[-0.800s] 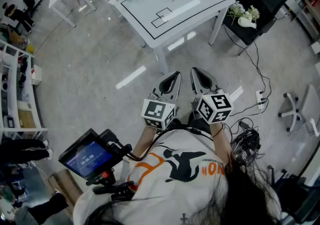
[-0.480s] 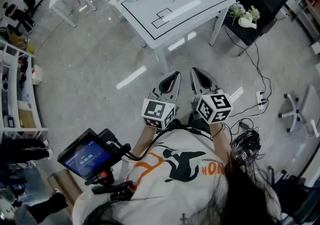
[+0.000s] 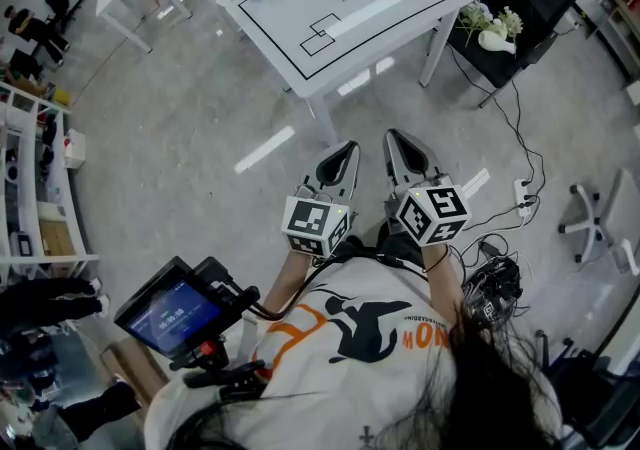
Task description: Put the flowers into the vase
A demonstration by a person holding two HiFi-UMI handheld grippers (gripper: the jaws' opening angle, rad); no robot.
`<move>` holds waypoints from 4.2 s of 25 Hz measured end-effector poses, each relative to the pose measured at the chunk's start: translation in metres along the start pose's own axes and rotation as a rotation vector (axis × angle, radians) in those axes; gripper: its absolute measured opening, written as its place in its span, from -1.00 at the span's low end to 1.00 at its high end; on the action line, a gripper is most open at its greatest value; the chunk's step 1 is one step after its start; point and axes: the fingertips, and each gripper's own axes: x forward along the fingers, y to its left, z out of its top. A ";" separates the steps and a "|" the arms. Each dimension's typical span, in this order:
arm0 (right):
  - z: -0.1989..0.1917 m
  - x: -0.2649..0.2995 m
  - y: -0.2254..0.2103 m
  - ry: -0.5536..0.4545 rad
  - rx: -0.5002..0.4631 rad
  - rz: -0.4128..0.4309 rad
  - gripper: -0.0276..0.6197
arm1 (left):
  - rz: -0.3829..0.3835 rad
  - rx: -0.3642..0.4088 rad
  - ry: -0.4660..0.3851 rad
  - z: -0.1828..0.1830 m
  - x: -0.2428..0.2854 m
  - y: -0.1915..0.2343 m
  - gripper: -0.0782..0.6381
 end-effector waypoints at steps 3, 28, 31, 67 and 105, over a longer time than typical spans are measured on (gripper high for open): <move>0.002 0.005 -0.010 0.009 -0.005 -0.001 -0.88 | 0.003 0.001 0.002 0.001 0.012 0.000 -0.75; 0.055 0.056 -0.150 0.077 -0.049 0.073 -0.88 | 0.067 -0.018 -0.010 0.029 0.172 -0.019 -0.75; 0.058 0.058 -0.157 0.094 -0.058 0.087 -0.88 | 0.069 -0.029 -0.007 0.031 0.182 -0.024 -0.75; 0.082 0.230 -0.206 0.097 -0.024 0.005 -0.87 | 0.010 -0.002 0.025 0.063 0.301 0.121 -0.75; 0.067 0.385 -0.210 0.193 0.004 -0.064 -0.87 | -0.039 -0.067 0.041 0.059 0.361 0.270 -0.75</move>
